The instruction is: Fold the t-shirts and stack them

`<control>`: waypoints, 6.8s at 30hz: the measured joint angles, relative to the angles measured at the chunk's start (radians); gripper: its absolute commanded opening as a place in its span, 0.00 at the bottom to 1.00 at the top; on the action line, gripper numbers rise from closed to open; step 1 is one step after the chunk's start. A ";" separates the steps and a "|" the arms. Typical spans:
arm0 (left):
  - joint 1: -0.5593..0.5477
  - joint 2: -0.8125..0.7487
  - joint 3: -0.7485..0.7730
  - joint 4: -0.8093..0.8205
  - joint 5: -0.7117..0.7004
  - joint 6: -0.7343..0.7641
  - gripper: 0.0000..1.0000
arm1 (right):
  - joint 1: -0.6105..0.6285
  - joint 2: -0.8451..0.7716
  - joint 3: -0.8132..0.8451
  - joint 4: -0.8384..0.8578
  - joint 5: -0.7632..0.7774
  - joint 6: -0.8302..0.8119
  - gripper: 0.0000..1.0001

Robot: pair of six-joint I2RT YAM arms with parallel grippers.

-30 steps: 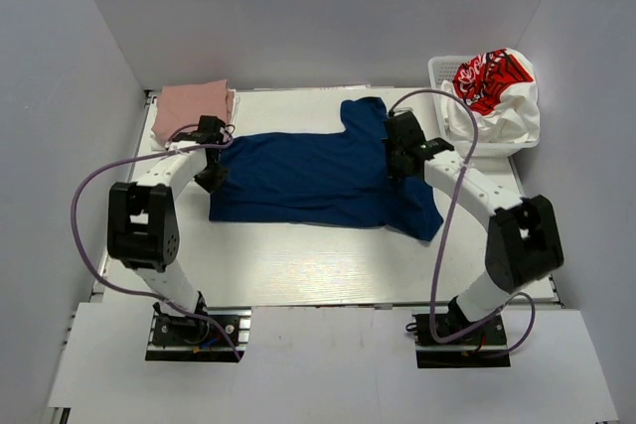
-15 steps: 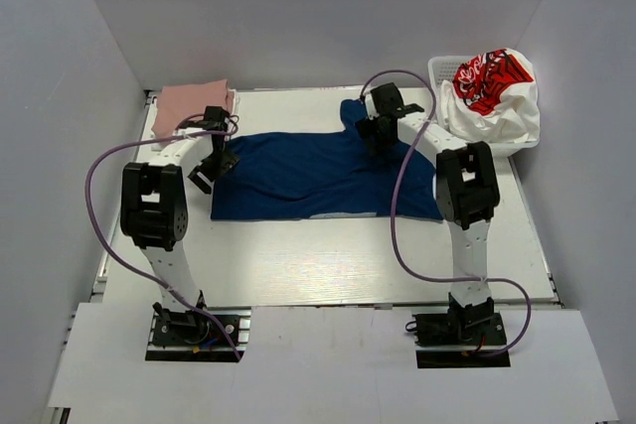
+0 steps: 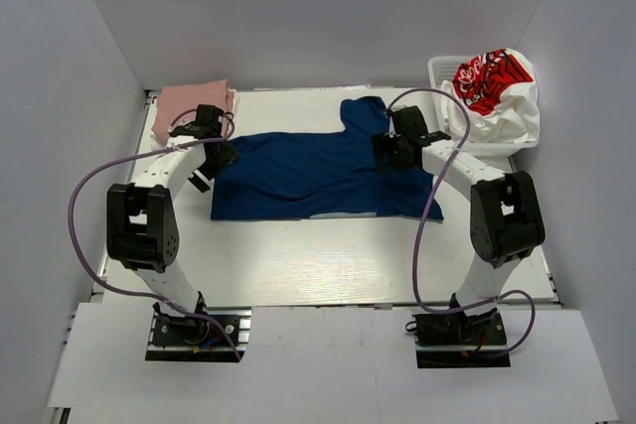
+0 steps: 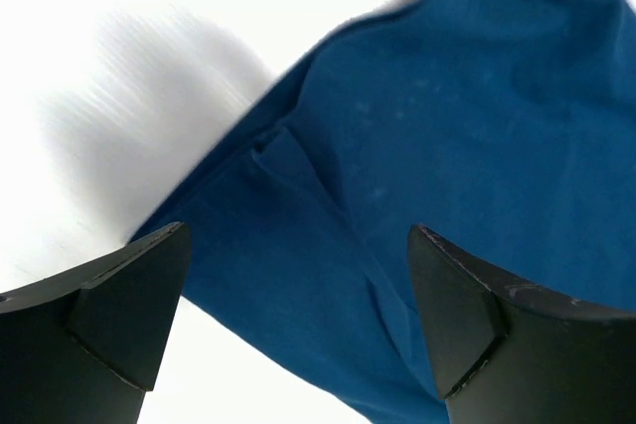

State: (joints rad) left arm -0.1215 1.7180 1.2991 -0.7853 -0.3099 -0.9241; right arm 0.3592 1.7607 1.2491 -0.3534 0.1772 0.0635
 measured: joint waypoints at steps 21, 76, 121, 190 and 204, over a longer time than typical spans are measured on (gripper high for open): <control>-0.003 0.016 -0.114 0.035 0.063 0.037 1.00 | 0.002 0.359 0.349 0.233 -0.364 0.281 0.90; -0.031 -0.065 -0.326 0.180 0.160 0.105 1.00 | -0.335 -0.369 -0.543 0.005 0.045 0.416 0.90; -0.030 -0.079 -0.309 0.102 0.132 0.144 1.00 | 0.117 0.391 0.363 -0.043 -0.088 0.111 0.00; -0.024 -0.370 -0.463 0.048 0.213 0.083 1.00 | -0.044 -0.650 -0.631 0.094 -0.143 0.350 0.90; -0.006 0.201 0.155 -0.013 0.011 0.109 0.96 | -0.073 -0.079 -0.026 0.172 -0.030 0.261 0.90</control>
State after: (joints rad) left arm -0.1272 1.9186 1.4540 -0.7979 -0.2993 -0.8150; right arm 0.2859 1.6814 1.2236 -0.1814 0.1474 0.3248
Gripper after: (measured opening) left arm 0.985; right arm 0.902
